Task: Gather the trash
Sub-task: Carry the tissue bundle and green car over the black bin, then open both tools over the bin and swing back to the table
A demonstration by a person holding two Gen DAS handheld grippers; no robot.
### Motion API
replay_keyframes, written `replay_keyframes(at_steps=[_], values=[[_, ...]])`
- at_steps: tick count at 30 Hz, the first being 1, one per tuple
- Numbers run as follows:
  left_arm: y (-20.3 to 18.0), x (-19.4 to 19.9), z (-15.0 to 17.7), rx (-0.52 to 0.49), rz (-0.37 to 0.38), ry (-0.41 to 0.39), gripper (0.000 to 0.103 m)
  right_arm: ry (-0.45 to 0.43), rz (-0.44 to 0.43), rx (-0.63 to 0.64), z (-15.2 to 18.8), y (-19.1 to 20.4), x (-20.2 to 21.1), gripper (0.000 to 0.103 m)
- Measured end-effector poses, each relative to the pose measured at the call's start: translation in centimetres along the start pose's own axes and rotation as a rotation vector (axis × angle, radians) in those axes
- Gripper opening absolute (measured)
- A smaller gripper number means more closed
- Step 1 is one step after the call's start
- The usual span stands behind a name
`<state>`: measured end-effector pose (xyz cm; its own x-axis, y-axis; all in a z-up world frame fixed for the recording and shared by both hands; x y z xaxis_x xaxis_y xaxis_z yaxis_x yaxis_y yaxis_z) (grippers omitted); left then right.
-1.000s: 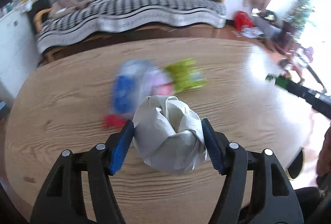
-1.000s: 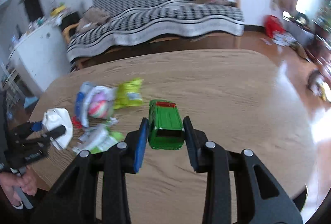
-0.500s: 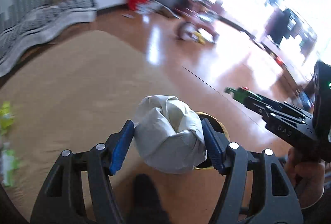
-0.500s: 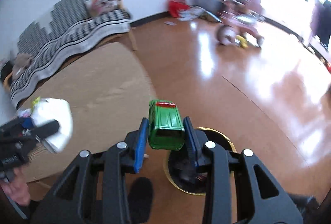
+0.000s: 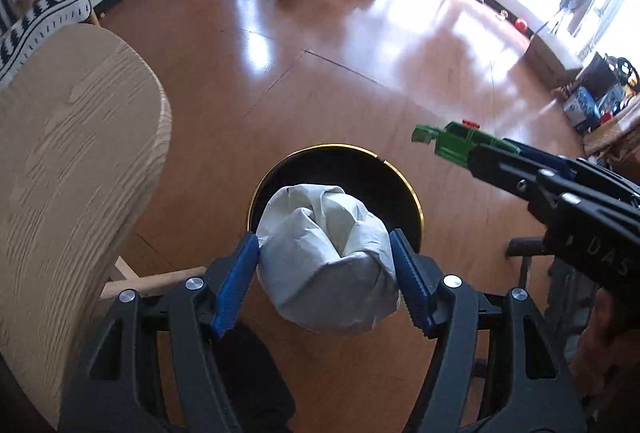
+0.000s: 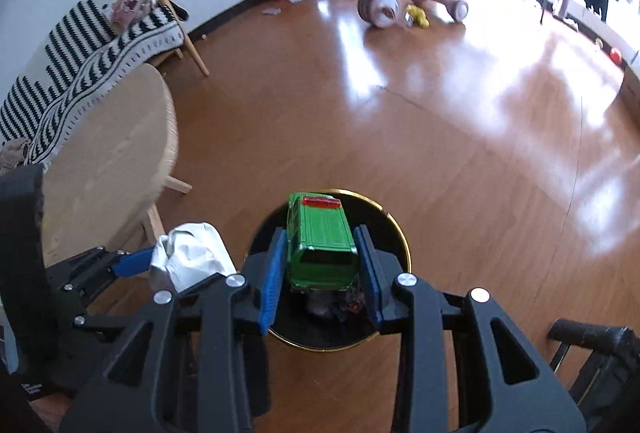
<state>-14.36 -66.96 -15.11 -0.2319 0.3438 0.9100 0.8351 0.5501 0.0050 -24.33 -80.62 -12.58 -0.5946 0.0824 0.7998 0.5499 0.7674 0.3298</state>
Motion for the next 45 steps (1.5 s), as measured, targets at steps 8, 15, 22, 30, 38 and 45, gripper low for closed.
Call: replay_keyframes(at_steps=[8, 15, 22, 30, 38, 45], values=[[-0.3, -1.3, -0.5, -0.004, 0.003, 0.011, 0.065, 0.026, -0.015, -0.027, 0.8, -0.7, -2.1, 0.035], [-0.6, -1.7, -0.4, -0.007, 0.019, 0.022, 0.067, 0.015, -0.014, -0.024, 0.2, -0.2, -1.6, 0.036], [-0.5, -1.6, -0.3, 0.003, 0.020, 0.026, 0.083, -0.034, -0.005, -0.041, -1.0, -0.2, 0.1, 0.074], [2.7, 2.9, -1.2, 0.113, 0.076, -0.043, 0.090, -0.081, -0.018, -0.023, -2.9, 2.4, 2.7, 0.076], [20.7, 13.8, 1.2, 0.322, -0.068, -0.228, 0.091, -0.150, -0.166, 0.118, -6.4, 17.2, 3.9, 0.083], [39.0, 21.8, 12.9, 0.515, -0.308, -0.267, 0.092, -0.043, -0.374, 0.350, -3.1, 39.6, -1.1, 0.083]])
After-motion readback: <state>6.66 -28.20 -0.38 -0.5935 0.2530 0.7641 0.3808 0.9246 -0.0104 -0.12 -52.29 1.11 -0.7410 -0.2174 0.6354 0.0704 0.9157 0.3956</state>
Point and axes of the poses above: each gripper's, at about its wrist camera, not at the fingertips, and x roughly against the way its jaws point, y to its left, z to its underside, the point moved 8 cm from there along -x, roughly the way its jaws point, and after that the axes turned 9 degrees about -z, right-handed, at the moved point
